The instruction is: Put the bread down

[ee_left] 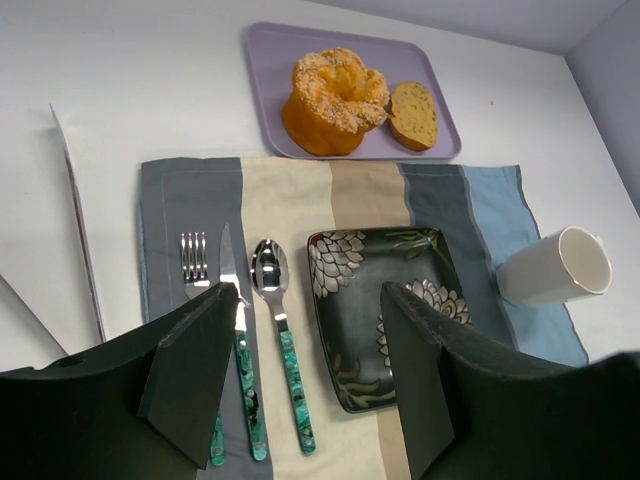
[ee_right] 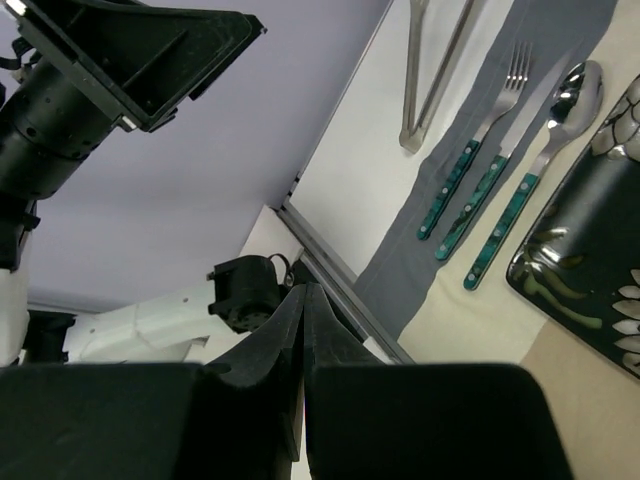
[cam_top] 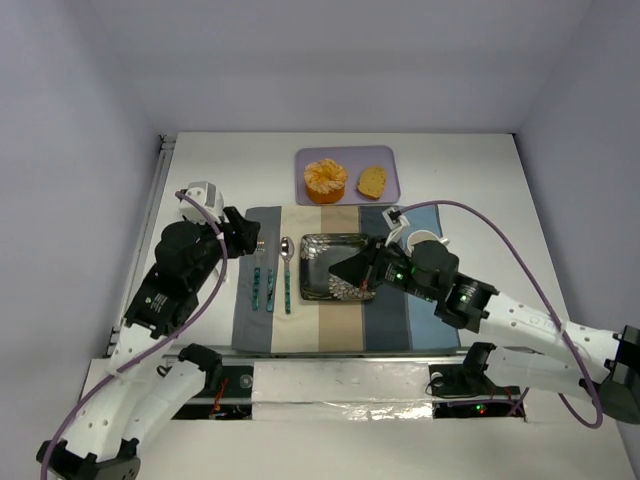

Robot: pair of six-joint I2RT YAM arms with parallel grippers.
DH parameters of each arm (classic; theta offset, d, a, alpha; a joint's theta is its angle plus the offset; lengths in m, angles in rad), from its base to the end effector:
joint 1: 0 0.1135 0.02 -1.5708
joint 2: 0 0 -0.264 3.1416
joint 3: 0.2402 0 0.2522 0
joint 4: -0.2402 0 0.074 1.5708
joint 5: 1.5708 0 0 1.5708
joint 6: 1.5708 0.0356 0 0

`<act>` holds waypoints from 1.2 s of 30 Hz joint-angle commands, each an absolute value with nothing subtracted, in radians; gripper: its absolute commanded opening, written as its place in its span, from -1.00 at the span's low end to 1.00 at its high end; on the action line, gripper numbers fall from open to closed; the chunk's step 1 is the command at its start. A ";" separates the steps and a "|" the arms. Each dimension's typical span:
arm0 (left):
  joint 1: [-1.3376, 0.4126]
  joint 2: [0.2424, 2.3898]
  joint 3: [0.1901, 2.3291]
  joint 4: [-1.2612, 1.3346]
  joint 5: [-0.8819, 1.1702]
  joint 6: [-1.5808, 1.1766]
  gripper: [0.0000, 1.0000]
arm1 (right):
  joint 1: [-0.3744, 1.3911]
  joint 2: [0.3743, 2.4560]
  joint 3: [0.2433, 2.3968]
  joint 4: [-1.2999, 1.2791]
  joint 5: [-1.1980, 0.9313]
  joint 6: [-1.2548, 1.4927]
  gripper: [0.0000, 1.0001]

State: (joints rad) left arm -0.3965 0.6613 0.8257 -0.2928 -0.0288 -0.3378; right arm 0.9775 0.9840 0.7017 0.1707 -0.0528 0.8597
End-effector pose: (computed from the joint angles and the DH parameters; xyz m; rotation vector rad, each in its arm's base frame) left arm 0.1408 -0.0578 0.3609 0.0288 1.7265 -0.5217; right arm 0.1296 0.1956 0.3105 -0.1562 1.8891 1.3771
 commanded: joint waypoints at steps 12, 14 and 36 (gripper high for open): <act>-0.393 0.848 0.877 -0.222 -0.210 -0.256 -0.67 | 0.986 0.825 0.640 0.075 0.060 0.831 -1.00; -0.383 0.905 0.882 -0.221 -0.248 -0.267 -1.00 | 0.986 0.801 0.634 0.057 0.064 0.830 -1.00; -0.058 1.589 1.012 -0.018 -0.189 -0.282 -0.26 | 0.986 0.730 0.540 0.009 0.078 0.873 -0.51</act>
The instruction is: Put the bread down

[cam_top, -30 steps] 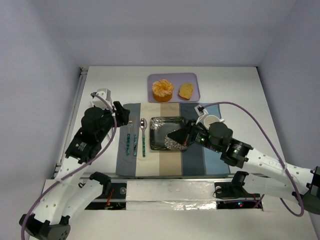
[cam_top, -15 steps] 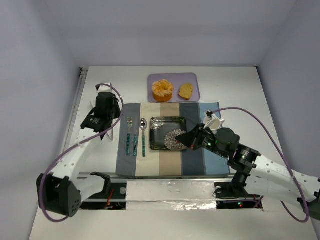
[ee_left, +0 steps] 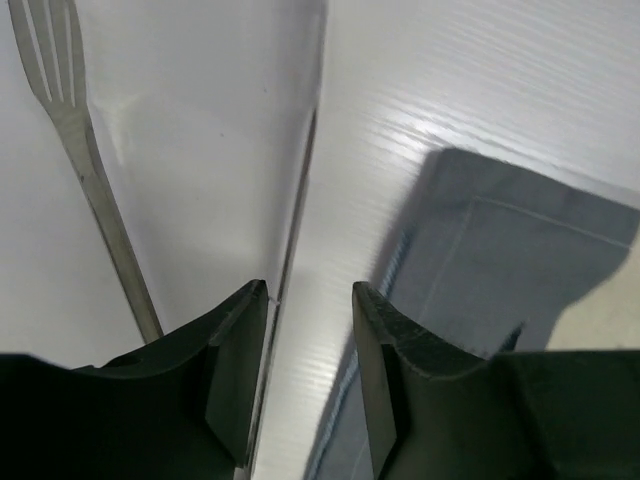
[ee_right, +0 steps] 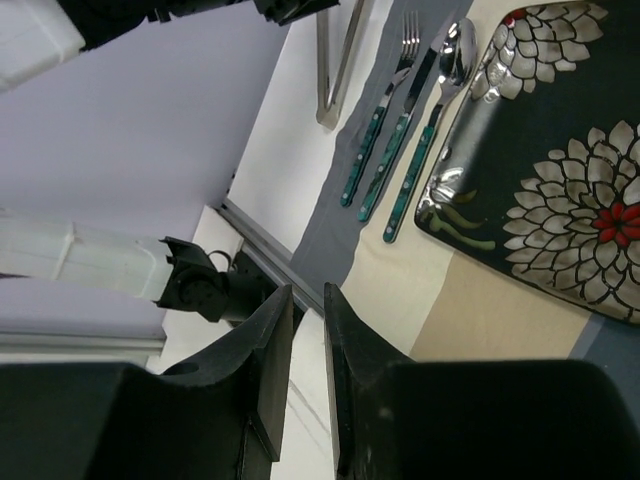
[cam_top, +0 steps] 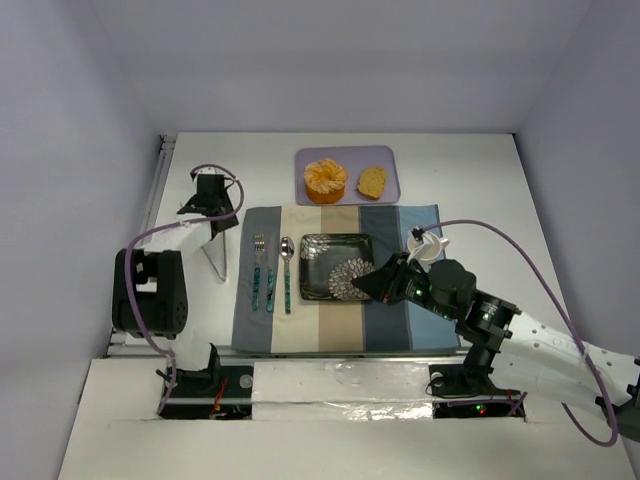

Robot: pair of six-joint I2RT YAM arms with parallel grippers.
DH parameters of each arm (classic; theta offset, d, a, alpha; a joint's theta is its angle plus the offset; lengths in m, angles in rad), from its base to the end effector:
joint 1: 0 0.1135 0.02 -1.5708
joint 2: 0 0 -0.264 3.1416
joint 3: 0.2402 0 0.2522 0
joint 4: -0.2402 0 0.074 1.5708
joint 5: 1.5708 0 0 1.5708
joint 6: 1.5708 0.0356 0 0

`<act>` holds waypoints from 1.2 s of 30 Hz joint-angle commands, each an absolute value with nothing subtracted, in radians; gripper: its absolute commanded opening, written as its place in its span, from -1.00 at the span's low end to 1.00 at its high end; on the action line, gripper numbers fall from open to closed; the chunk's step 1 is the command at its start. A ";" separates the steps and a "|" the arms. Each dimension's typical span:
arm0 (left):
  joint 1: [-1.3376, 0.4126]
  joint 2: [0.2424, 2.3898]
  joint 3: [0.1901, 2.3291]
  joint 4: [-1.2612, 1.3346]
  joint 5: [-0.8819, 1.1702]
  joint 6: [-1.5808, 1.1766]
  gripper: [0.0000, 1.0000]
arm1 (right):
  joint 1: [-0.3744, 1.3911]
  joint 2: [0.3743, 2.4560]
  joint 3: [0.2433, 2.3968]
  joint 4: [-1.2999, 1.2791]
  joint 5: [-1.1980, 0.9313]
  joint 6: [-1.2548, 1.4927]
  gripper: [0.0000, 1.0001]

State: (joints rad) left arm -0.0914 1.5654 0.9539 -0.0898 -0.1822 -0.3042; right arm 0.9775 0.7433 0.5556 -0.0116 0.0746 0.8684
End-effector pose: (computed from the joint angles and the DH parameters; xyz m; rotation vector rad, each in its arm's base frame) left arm 0.3361 -0.0243 0.2157 -0.3348 2.2332 -0.0038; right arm 0.1055 0.1517 0.2837 -0.0469 1.9524 1.2296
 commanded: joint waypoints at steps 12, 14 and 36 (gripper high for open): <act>-0.034 1.773 1.083 -0.006 -0.158 -0.213 -0.58 | 0.986 0.772 0.528 0.044 0.060 0.881 -0.51; -0.034 1.779 1.085 0.026 -0.155 -0.207 -0.60 | 0.986 0.790 0.532 0.046 0.055 0.879 -0.52; -0.054 1.482 1.092 0.035 -0.088 -0.258 -1.00 | 0.986 0.917 0.580 0.095 0.008 0.867 0.84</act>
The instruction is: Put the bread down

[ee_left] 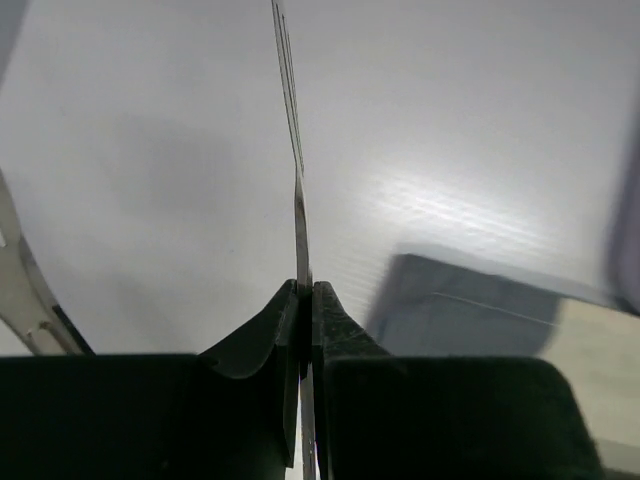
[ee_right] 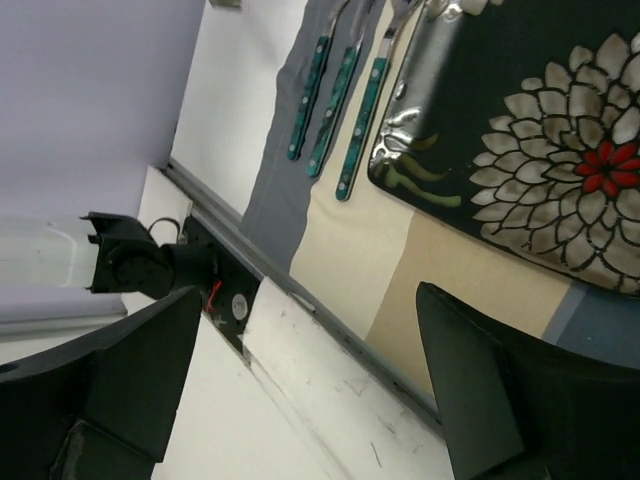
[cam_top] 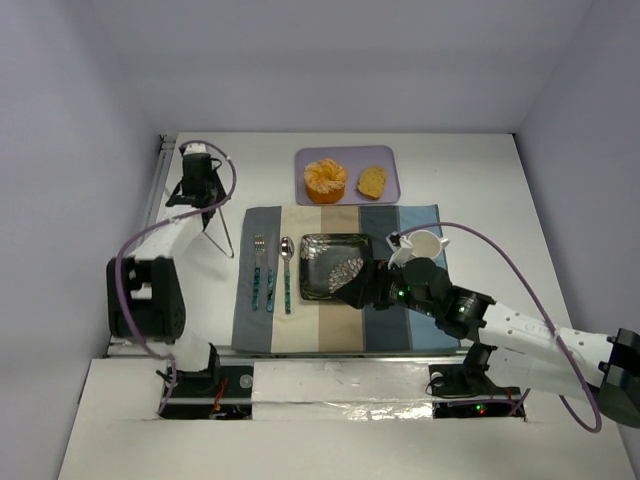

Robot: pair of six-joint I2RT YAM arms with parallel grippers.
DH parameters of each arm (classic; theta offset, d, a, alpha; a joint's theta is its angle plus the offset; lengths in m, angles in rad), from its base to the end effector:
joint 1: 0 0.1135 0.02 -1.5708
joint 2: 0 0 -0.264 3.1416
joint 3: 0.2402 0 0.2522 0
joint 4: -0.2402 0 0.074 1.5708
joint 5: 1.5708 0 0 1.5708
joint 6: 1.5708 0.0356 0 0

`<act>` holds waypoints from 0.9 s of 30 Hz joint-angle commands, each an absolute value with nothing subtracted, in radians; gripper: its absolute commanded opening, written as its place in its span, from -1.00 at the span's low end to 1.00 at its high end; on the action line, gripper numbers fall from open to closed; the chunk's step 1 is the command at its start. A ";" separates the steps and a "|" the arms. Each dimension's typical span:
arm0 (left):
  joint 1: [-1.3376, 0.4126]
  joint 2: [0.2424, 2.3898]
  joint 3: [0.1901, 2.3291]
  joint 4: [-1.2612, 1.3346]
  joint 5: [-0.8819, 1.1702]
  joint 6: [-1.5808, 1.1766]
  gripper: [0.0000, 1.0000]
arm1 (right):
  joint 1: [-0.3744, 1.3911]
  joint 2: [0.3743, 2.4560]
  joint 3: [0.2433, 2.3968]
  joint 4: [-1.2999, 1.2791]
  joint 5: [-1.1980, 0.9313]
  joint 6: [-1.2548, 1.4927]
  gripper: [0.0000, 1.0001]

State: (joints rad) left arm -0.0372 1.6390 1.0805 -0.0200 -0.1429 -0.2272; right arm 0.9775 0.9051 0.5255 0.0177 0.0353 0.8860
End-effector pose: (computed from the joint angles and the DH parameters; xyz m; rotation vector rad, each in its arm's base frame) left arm 0.3689 -0.0087 0.2382 -0.2857 2.1235 -0.0009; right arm 0.1180 0.1727 0.2473 -0.0715 2.1294 1.1587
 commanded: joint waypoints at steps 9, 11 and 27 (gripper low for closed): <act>-0.097 1.151 0.908 0.285 0.492 -0.498 -1.00 | 0.986 0.980 0.589 0.314 -0.109 0.903 0.33; -0.107 1.105 0.827 0.473 0.651 -0.581 -1.00 | 0.986 0.986 0.591 0.391 -0.162 0.908 -0.08; -0.273 0.916 0.566 1.365 0.816 -1.190 -1.00 | 0.986 1.112 0.735 0.531 -0.123 0.873 0.99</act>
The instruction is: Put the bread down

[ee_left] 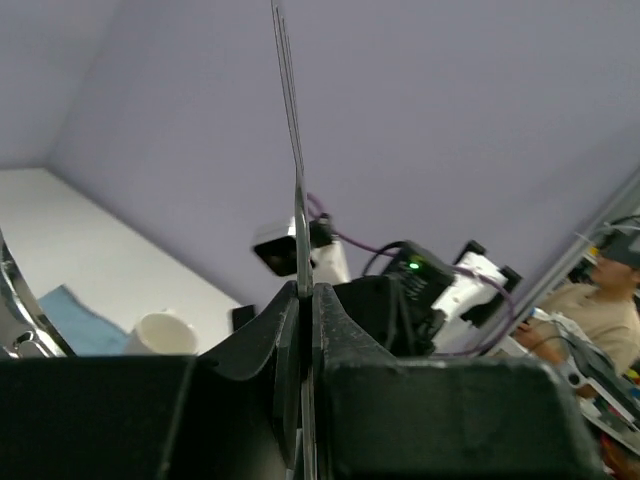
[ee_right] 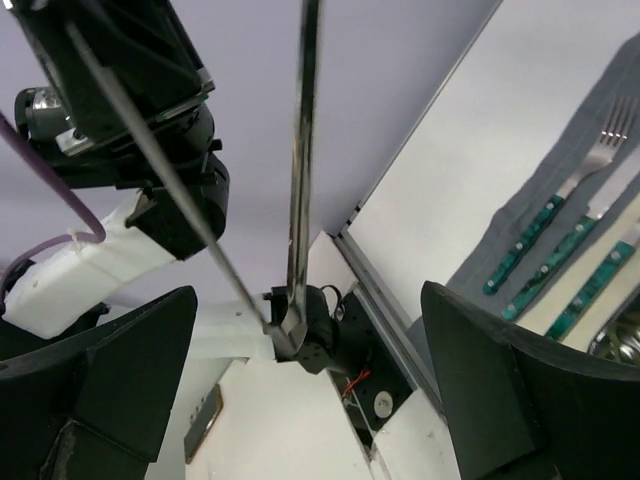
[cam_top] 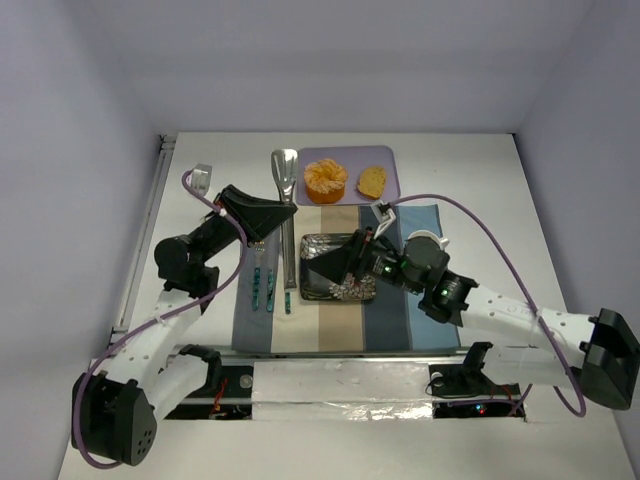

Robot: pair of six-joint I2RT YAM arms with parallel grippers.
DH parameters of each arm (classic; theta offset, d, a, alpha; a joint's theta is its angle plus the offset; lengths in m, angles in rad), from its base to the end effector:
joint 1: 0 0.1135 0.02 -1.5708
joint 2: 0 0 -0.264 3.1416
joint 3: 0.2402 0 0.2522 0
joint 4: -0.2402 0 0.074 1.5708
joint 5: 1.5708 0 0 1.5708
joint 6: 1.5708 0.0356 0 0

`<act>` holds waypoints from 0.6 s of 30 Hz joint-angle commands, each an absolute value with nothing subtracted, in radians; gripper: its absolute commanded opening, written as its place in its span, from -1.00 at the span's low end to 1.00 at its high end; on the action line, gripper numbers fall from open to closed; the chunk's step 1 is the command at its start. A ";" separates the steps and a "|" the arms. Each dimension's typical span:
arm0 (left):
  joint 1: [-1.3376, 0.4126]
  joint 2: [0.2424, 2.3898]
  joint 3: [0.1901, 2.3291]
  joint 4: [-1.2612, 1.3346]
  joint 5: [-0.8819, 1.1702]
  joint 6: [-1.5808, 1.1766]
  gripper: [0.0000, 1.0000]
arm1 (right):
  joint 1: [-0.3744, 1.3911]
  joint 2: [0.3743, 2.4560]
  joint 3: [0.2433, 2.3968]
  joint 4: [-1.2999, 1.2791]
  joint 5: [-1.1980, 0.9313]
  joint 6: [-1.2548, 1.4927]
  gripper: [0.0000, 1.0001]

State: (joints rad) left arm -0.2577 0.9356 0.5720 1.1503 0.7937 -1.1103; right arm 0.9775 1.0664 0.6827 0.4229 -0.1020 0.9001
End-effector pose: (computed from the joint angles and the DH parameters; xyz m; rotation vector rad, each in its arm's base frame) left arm 0.1710 -0.0713 0.3650 0.4218 1.1010 -1.5346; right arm 0.1375 0.2104 0.3128 -0.1609 1.7488 1.5245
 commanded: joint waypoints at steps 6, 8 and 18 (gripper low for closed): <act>-0.304 0.914 0.538 1.428 0.795 -1.215 -1.00 | 1.005 1.192 0.767 0.616 -0.199 0.862 0.99; -0.304 0.913 0.525 1.428 0.778 -1.216 -1.00 | 1.005 1.198 0.765 0.653 -0.219 0.851 0.99; -0.364 0.894 0.486 1.430 0.709 -1.192 -1.00 | 1.014 1.278 0.769 0.787 -0.304 0.874 0.99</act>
